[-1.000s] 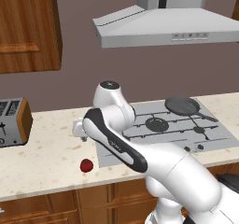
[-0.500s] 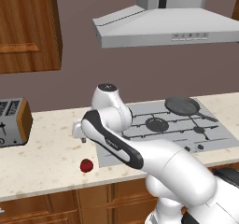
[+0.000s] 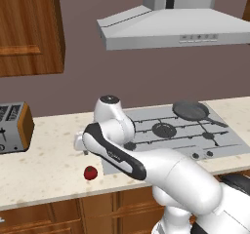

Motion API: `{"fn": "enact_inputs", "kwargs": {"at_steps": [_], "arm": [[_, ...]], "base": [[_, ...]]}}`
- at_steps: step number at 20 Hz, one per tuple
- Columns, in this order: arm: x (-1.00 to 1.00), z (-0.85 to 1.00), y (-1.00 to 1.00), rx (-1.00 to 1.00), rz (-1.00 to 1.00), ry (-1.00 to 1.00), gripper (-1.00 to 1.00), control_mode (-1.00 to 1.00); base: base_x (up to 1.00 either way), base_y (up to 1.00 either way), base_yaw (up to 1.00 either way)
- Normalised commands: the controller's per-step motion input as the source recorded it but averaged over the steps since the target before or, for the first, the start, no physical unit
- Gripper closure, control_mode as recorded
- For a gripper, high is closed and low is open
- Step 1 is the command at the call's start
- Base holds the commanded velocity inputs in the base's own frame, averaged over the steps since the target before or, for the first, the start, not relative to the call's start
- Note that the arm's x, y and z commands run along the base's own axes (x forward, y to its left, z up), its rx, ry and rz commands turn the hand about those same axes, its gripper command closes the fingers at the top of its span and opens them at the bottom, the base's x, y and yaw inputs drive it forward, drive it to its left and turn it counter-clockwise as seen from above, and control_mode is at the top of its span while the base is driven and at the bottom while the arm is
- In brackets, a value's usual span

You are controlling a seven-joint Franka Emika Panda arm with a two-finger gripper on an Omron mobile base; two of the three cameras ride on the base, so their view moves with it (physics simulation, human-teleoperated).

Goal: Place the pan on the rear right burner on the stove. Then place the tomato and the onion in the pan and turn on the rear right burner.

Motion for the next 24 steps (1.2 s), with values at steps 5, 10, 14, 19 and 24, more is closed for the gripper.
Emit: {"fn": "enact_inputs", "kwargs": {"at_steps": [5, 10, 14, 19, 24], "arm": [[0.00, -0.35, 0.05, 0.00, 0.00, 0.00, -1.00, -1.00], [0.01, -0.36, 0.08, 0.00, 0.00, 0.00, -1.00, -1.00], [0.05, -0.39, 0.12, 0.00, 0.00, 0.00, -1.00, -1.00], [0.13, -0.29, 0.11, 0.00, 0.00, 0.00, -1.00, -1.00], [0.09, -0.22, 0.12, 0.00, 0.00, 0.00, -1.00, -1.00]], "base": [[0.00, 0.00, 0.00], [0.00, 0.00, 0.00], [0.00, 0.00, 0.00], [0.00, 0.00, 0.00], [0.00, 0.00, 0.00]]}}
